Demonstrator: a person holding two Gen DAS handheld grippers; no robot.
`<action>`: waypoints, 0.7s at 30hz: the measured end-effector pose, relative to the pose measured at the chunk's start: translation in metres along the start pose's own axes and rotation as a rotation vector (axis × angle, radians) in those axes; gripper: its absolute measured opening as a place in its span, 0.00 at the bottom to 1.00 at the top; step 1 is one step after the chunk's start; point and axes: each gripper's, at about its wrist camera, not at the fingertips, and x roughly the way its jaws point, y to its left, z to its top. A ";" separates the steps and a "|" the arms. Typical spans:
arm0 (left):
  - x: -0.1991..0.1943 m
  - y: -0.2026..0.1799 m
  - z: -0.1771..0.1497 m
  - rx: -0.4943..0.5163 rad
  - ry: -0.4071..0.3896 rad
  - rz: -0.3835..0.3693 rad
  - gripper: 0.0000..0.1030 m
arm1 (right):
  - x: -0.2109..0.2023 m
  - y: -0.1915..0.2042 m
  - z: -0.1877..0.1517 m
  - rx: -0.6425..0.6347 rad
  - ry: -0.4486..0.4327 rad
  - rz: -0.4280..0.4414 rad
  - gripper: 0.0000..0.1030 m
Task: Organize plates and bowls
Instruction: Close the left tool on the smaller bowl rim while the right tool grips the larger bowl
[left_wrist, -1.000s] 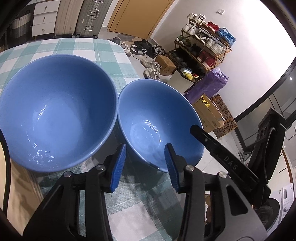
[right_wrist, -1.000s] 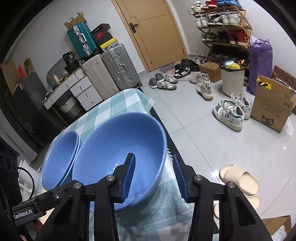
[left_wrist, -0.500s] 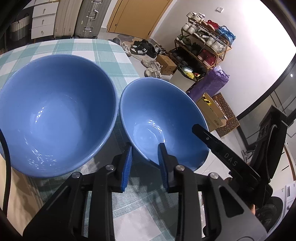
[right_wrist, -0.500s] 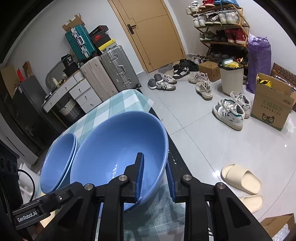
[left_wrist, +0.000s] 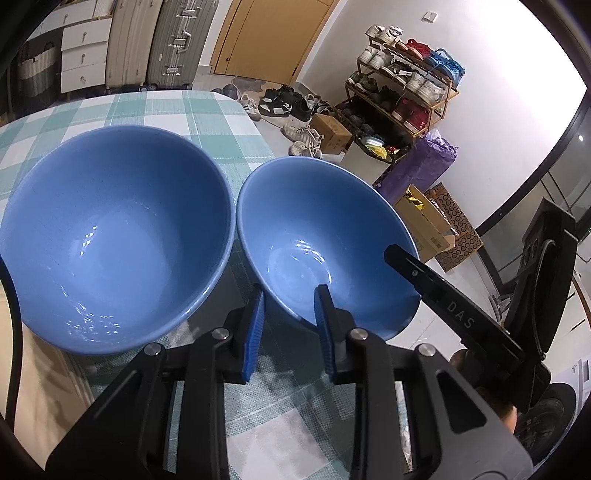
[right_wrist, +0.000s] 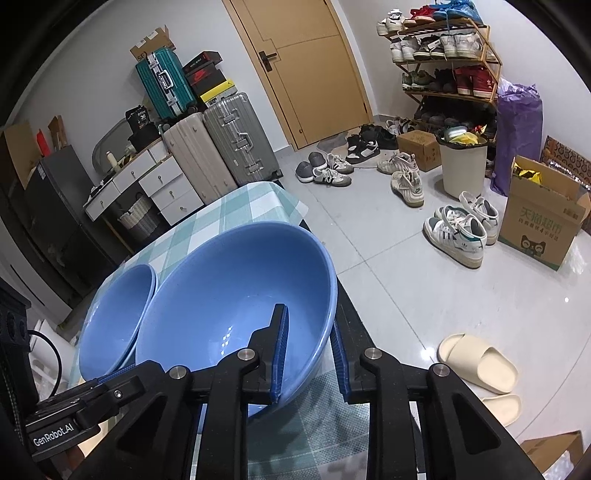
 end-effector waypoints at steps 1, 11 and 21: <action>-0.002 -0.001 -0.001 0.001 0.000 0.001 0.23 | -0.001 0.001 0.000 -0.003 -0.003 0.000 0.23; -0.016 -0.010 0.001 0.030 -0.027 -0.002 0.23 | -0.017 -0.002 0.001 -0.001 -0.032 0.005 0.23; -0.043 -0.017 0.006 0.067 -0.065 -0.015 0.23 | -0.040 0.007 0.004 -0.026 -0.078 0.007 0.23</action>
